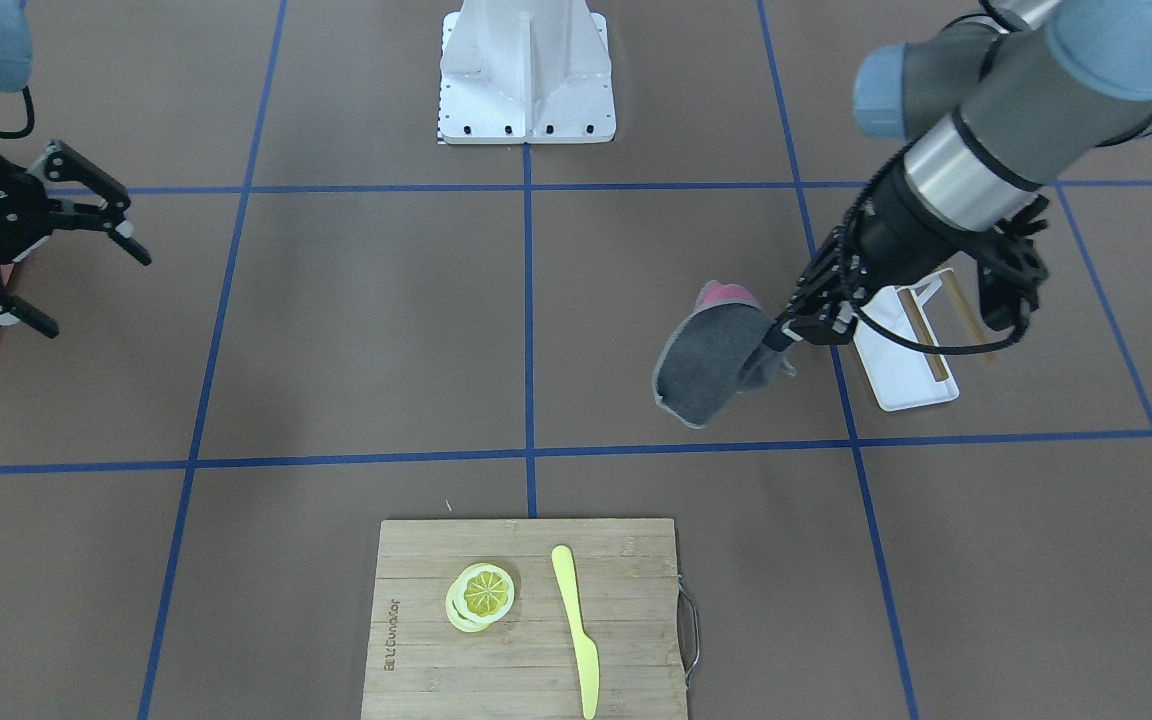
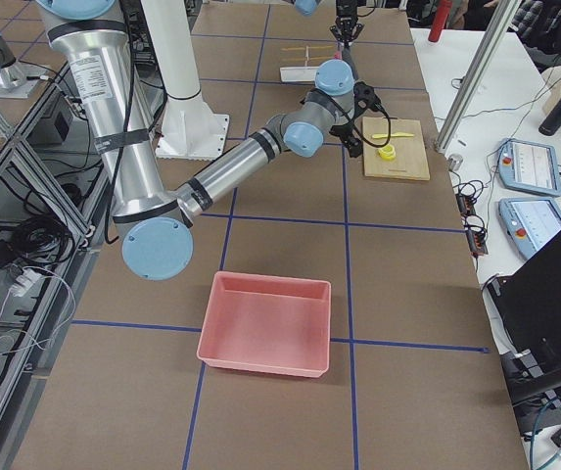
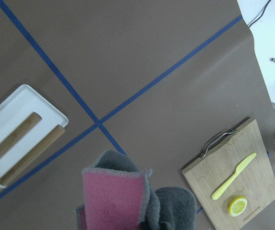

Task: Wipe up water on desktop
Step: 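Carry the cloth to table center with left gripper while right gripper approaches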

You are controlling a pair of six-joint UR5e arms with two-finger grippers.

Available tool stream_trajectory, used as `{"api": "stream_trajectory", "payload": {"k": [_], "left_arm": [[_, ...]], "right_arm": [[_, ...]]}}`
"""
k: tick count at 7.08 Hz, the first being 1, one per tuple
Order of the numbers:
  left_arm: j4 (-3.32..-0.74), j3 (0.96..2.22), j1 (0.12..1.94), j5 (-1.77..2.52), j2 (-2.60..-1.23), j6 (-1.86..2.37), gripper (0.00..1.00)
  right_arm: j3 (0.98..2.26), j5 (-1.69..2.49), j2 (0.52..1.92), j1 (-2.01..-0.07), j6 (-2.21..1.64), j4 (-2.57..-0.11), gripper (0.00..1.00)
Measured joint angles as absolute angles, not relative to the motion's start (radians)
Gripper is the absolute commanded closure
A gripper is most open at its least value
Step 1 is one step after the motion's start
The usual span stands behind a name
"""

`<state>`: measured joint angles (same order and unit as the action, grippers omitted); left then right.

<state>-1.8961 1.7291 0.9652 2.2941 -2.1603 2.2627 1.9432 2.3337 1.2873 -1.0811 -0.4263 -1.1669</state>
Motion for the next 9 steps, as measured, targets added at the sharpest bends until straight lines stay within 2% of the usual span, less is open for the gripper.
{"api": "stream_trajectory", "payload": {"k": [3,7,9], "left_arm": [[-1.895,1.734,0.869,2.225,-2.227,2.390,1.00],[-1.894,1.735,0.751,2.218,-2.289,2.426,1.00],[-1.894,1.735,0.691,2.199,-2.310,2.448,1.00]], "right_arm": [[1.962,2.067,1.270,-0.812,-0.670,-0.927,0.00],[1.985,1.815,1.202,-0.567,-0.689,-0.889,0.00],[1.986,1.734,1.189,-0.521,-0.685,-0.891,0.00]]}}
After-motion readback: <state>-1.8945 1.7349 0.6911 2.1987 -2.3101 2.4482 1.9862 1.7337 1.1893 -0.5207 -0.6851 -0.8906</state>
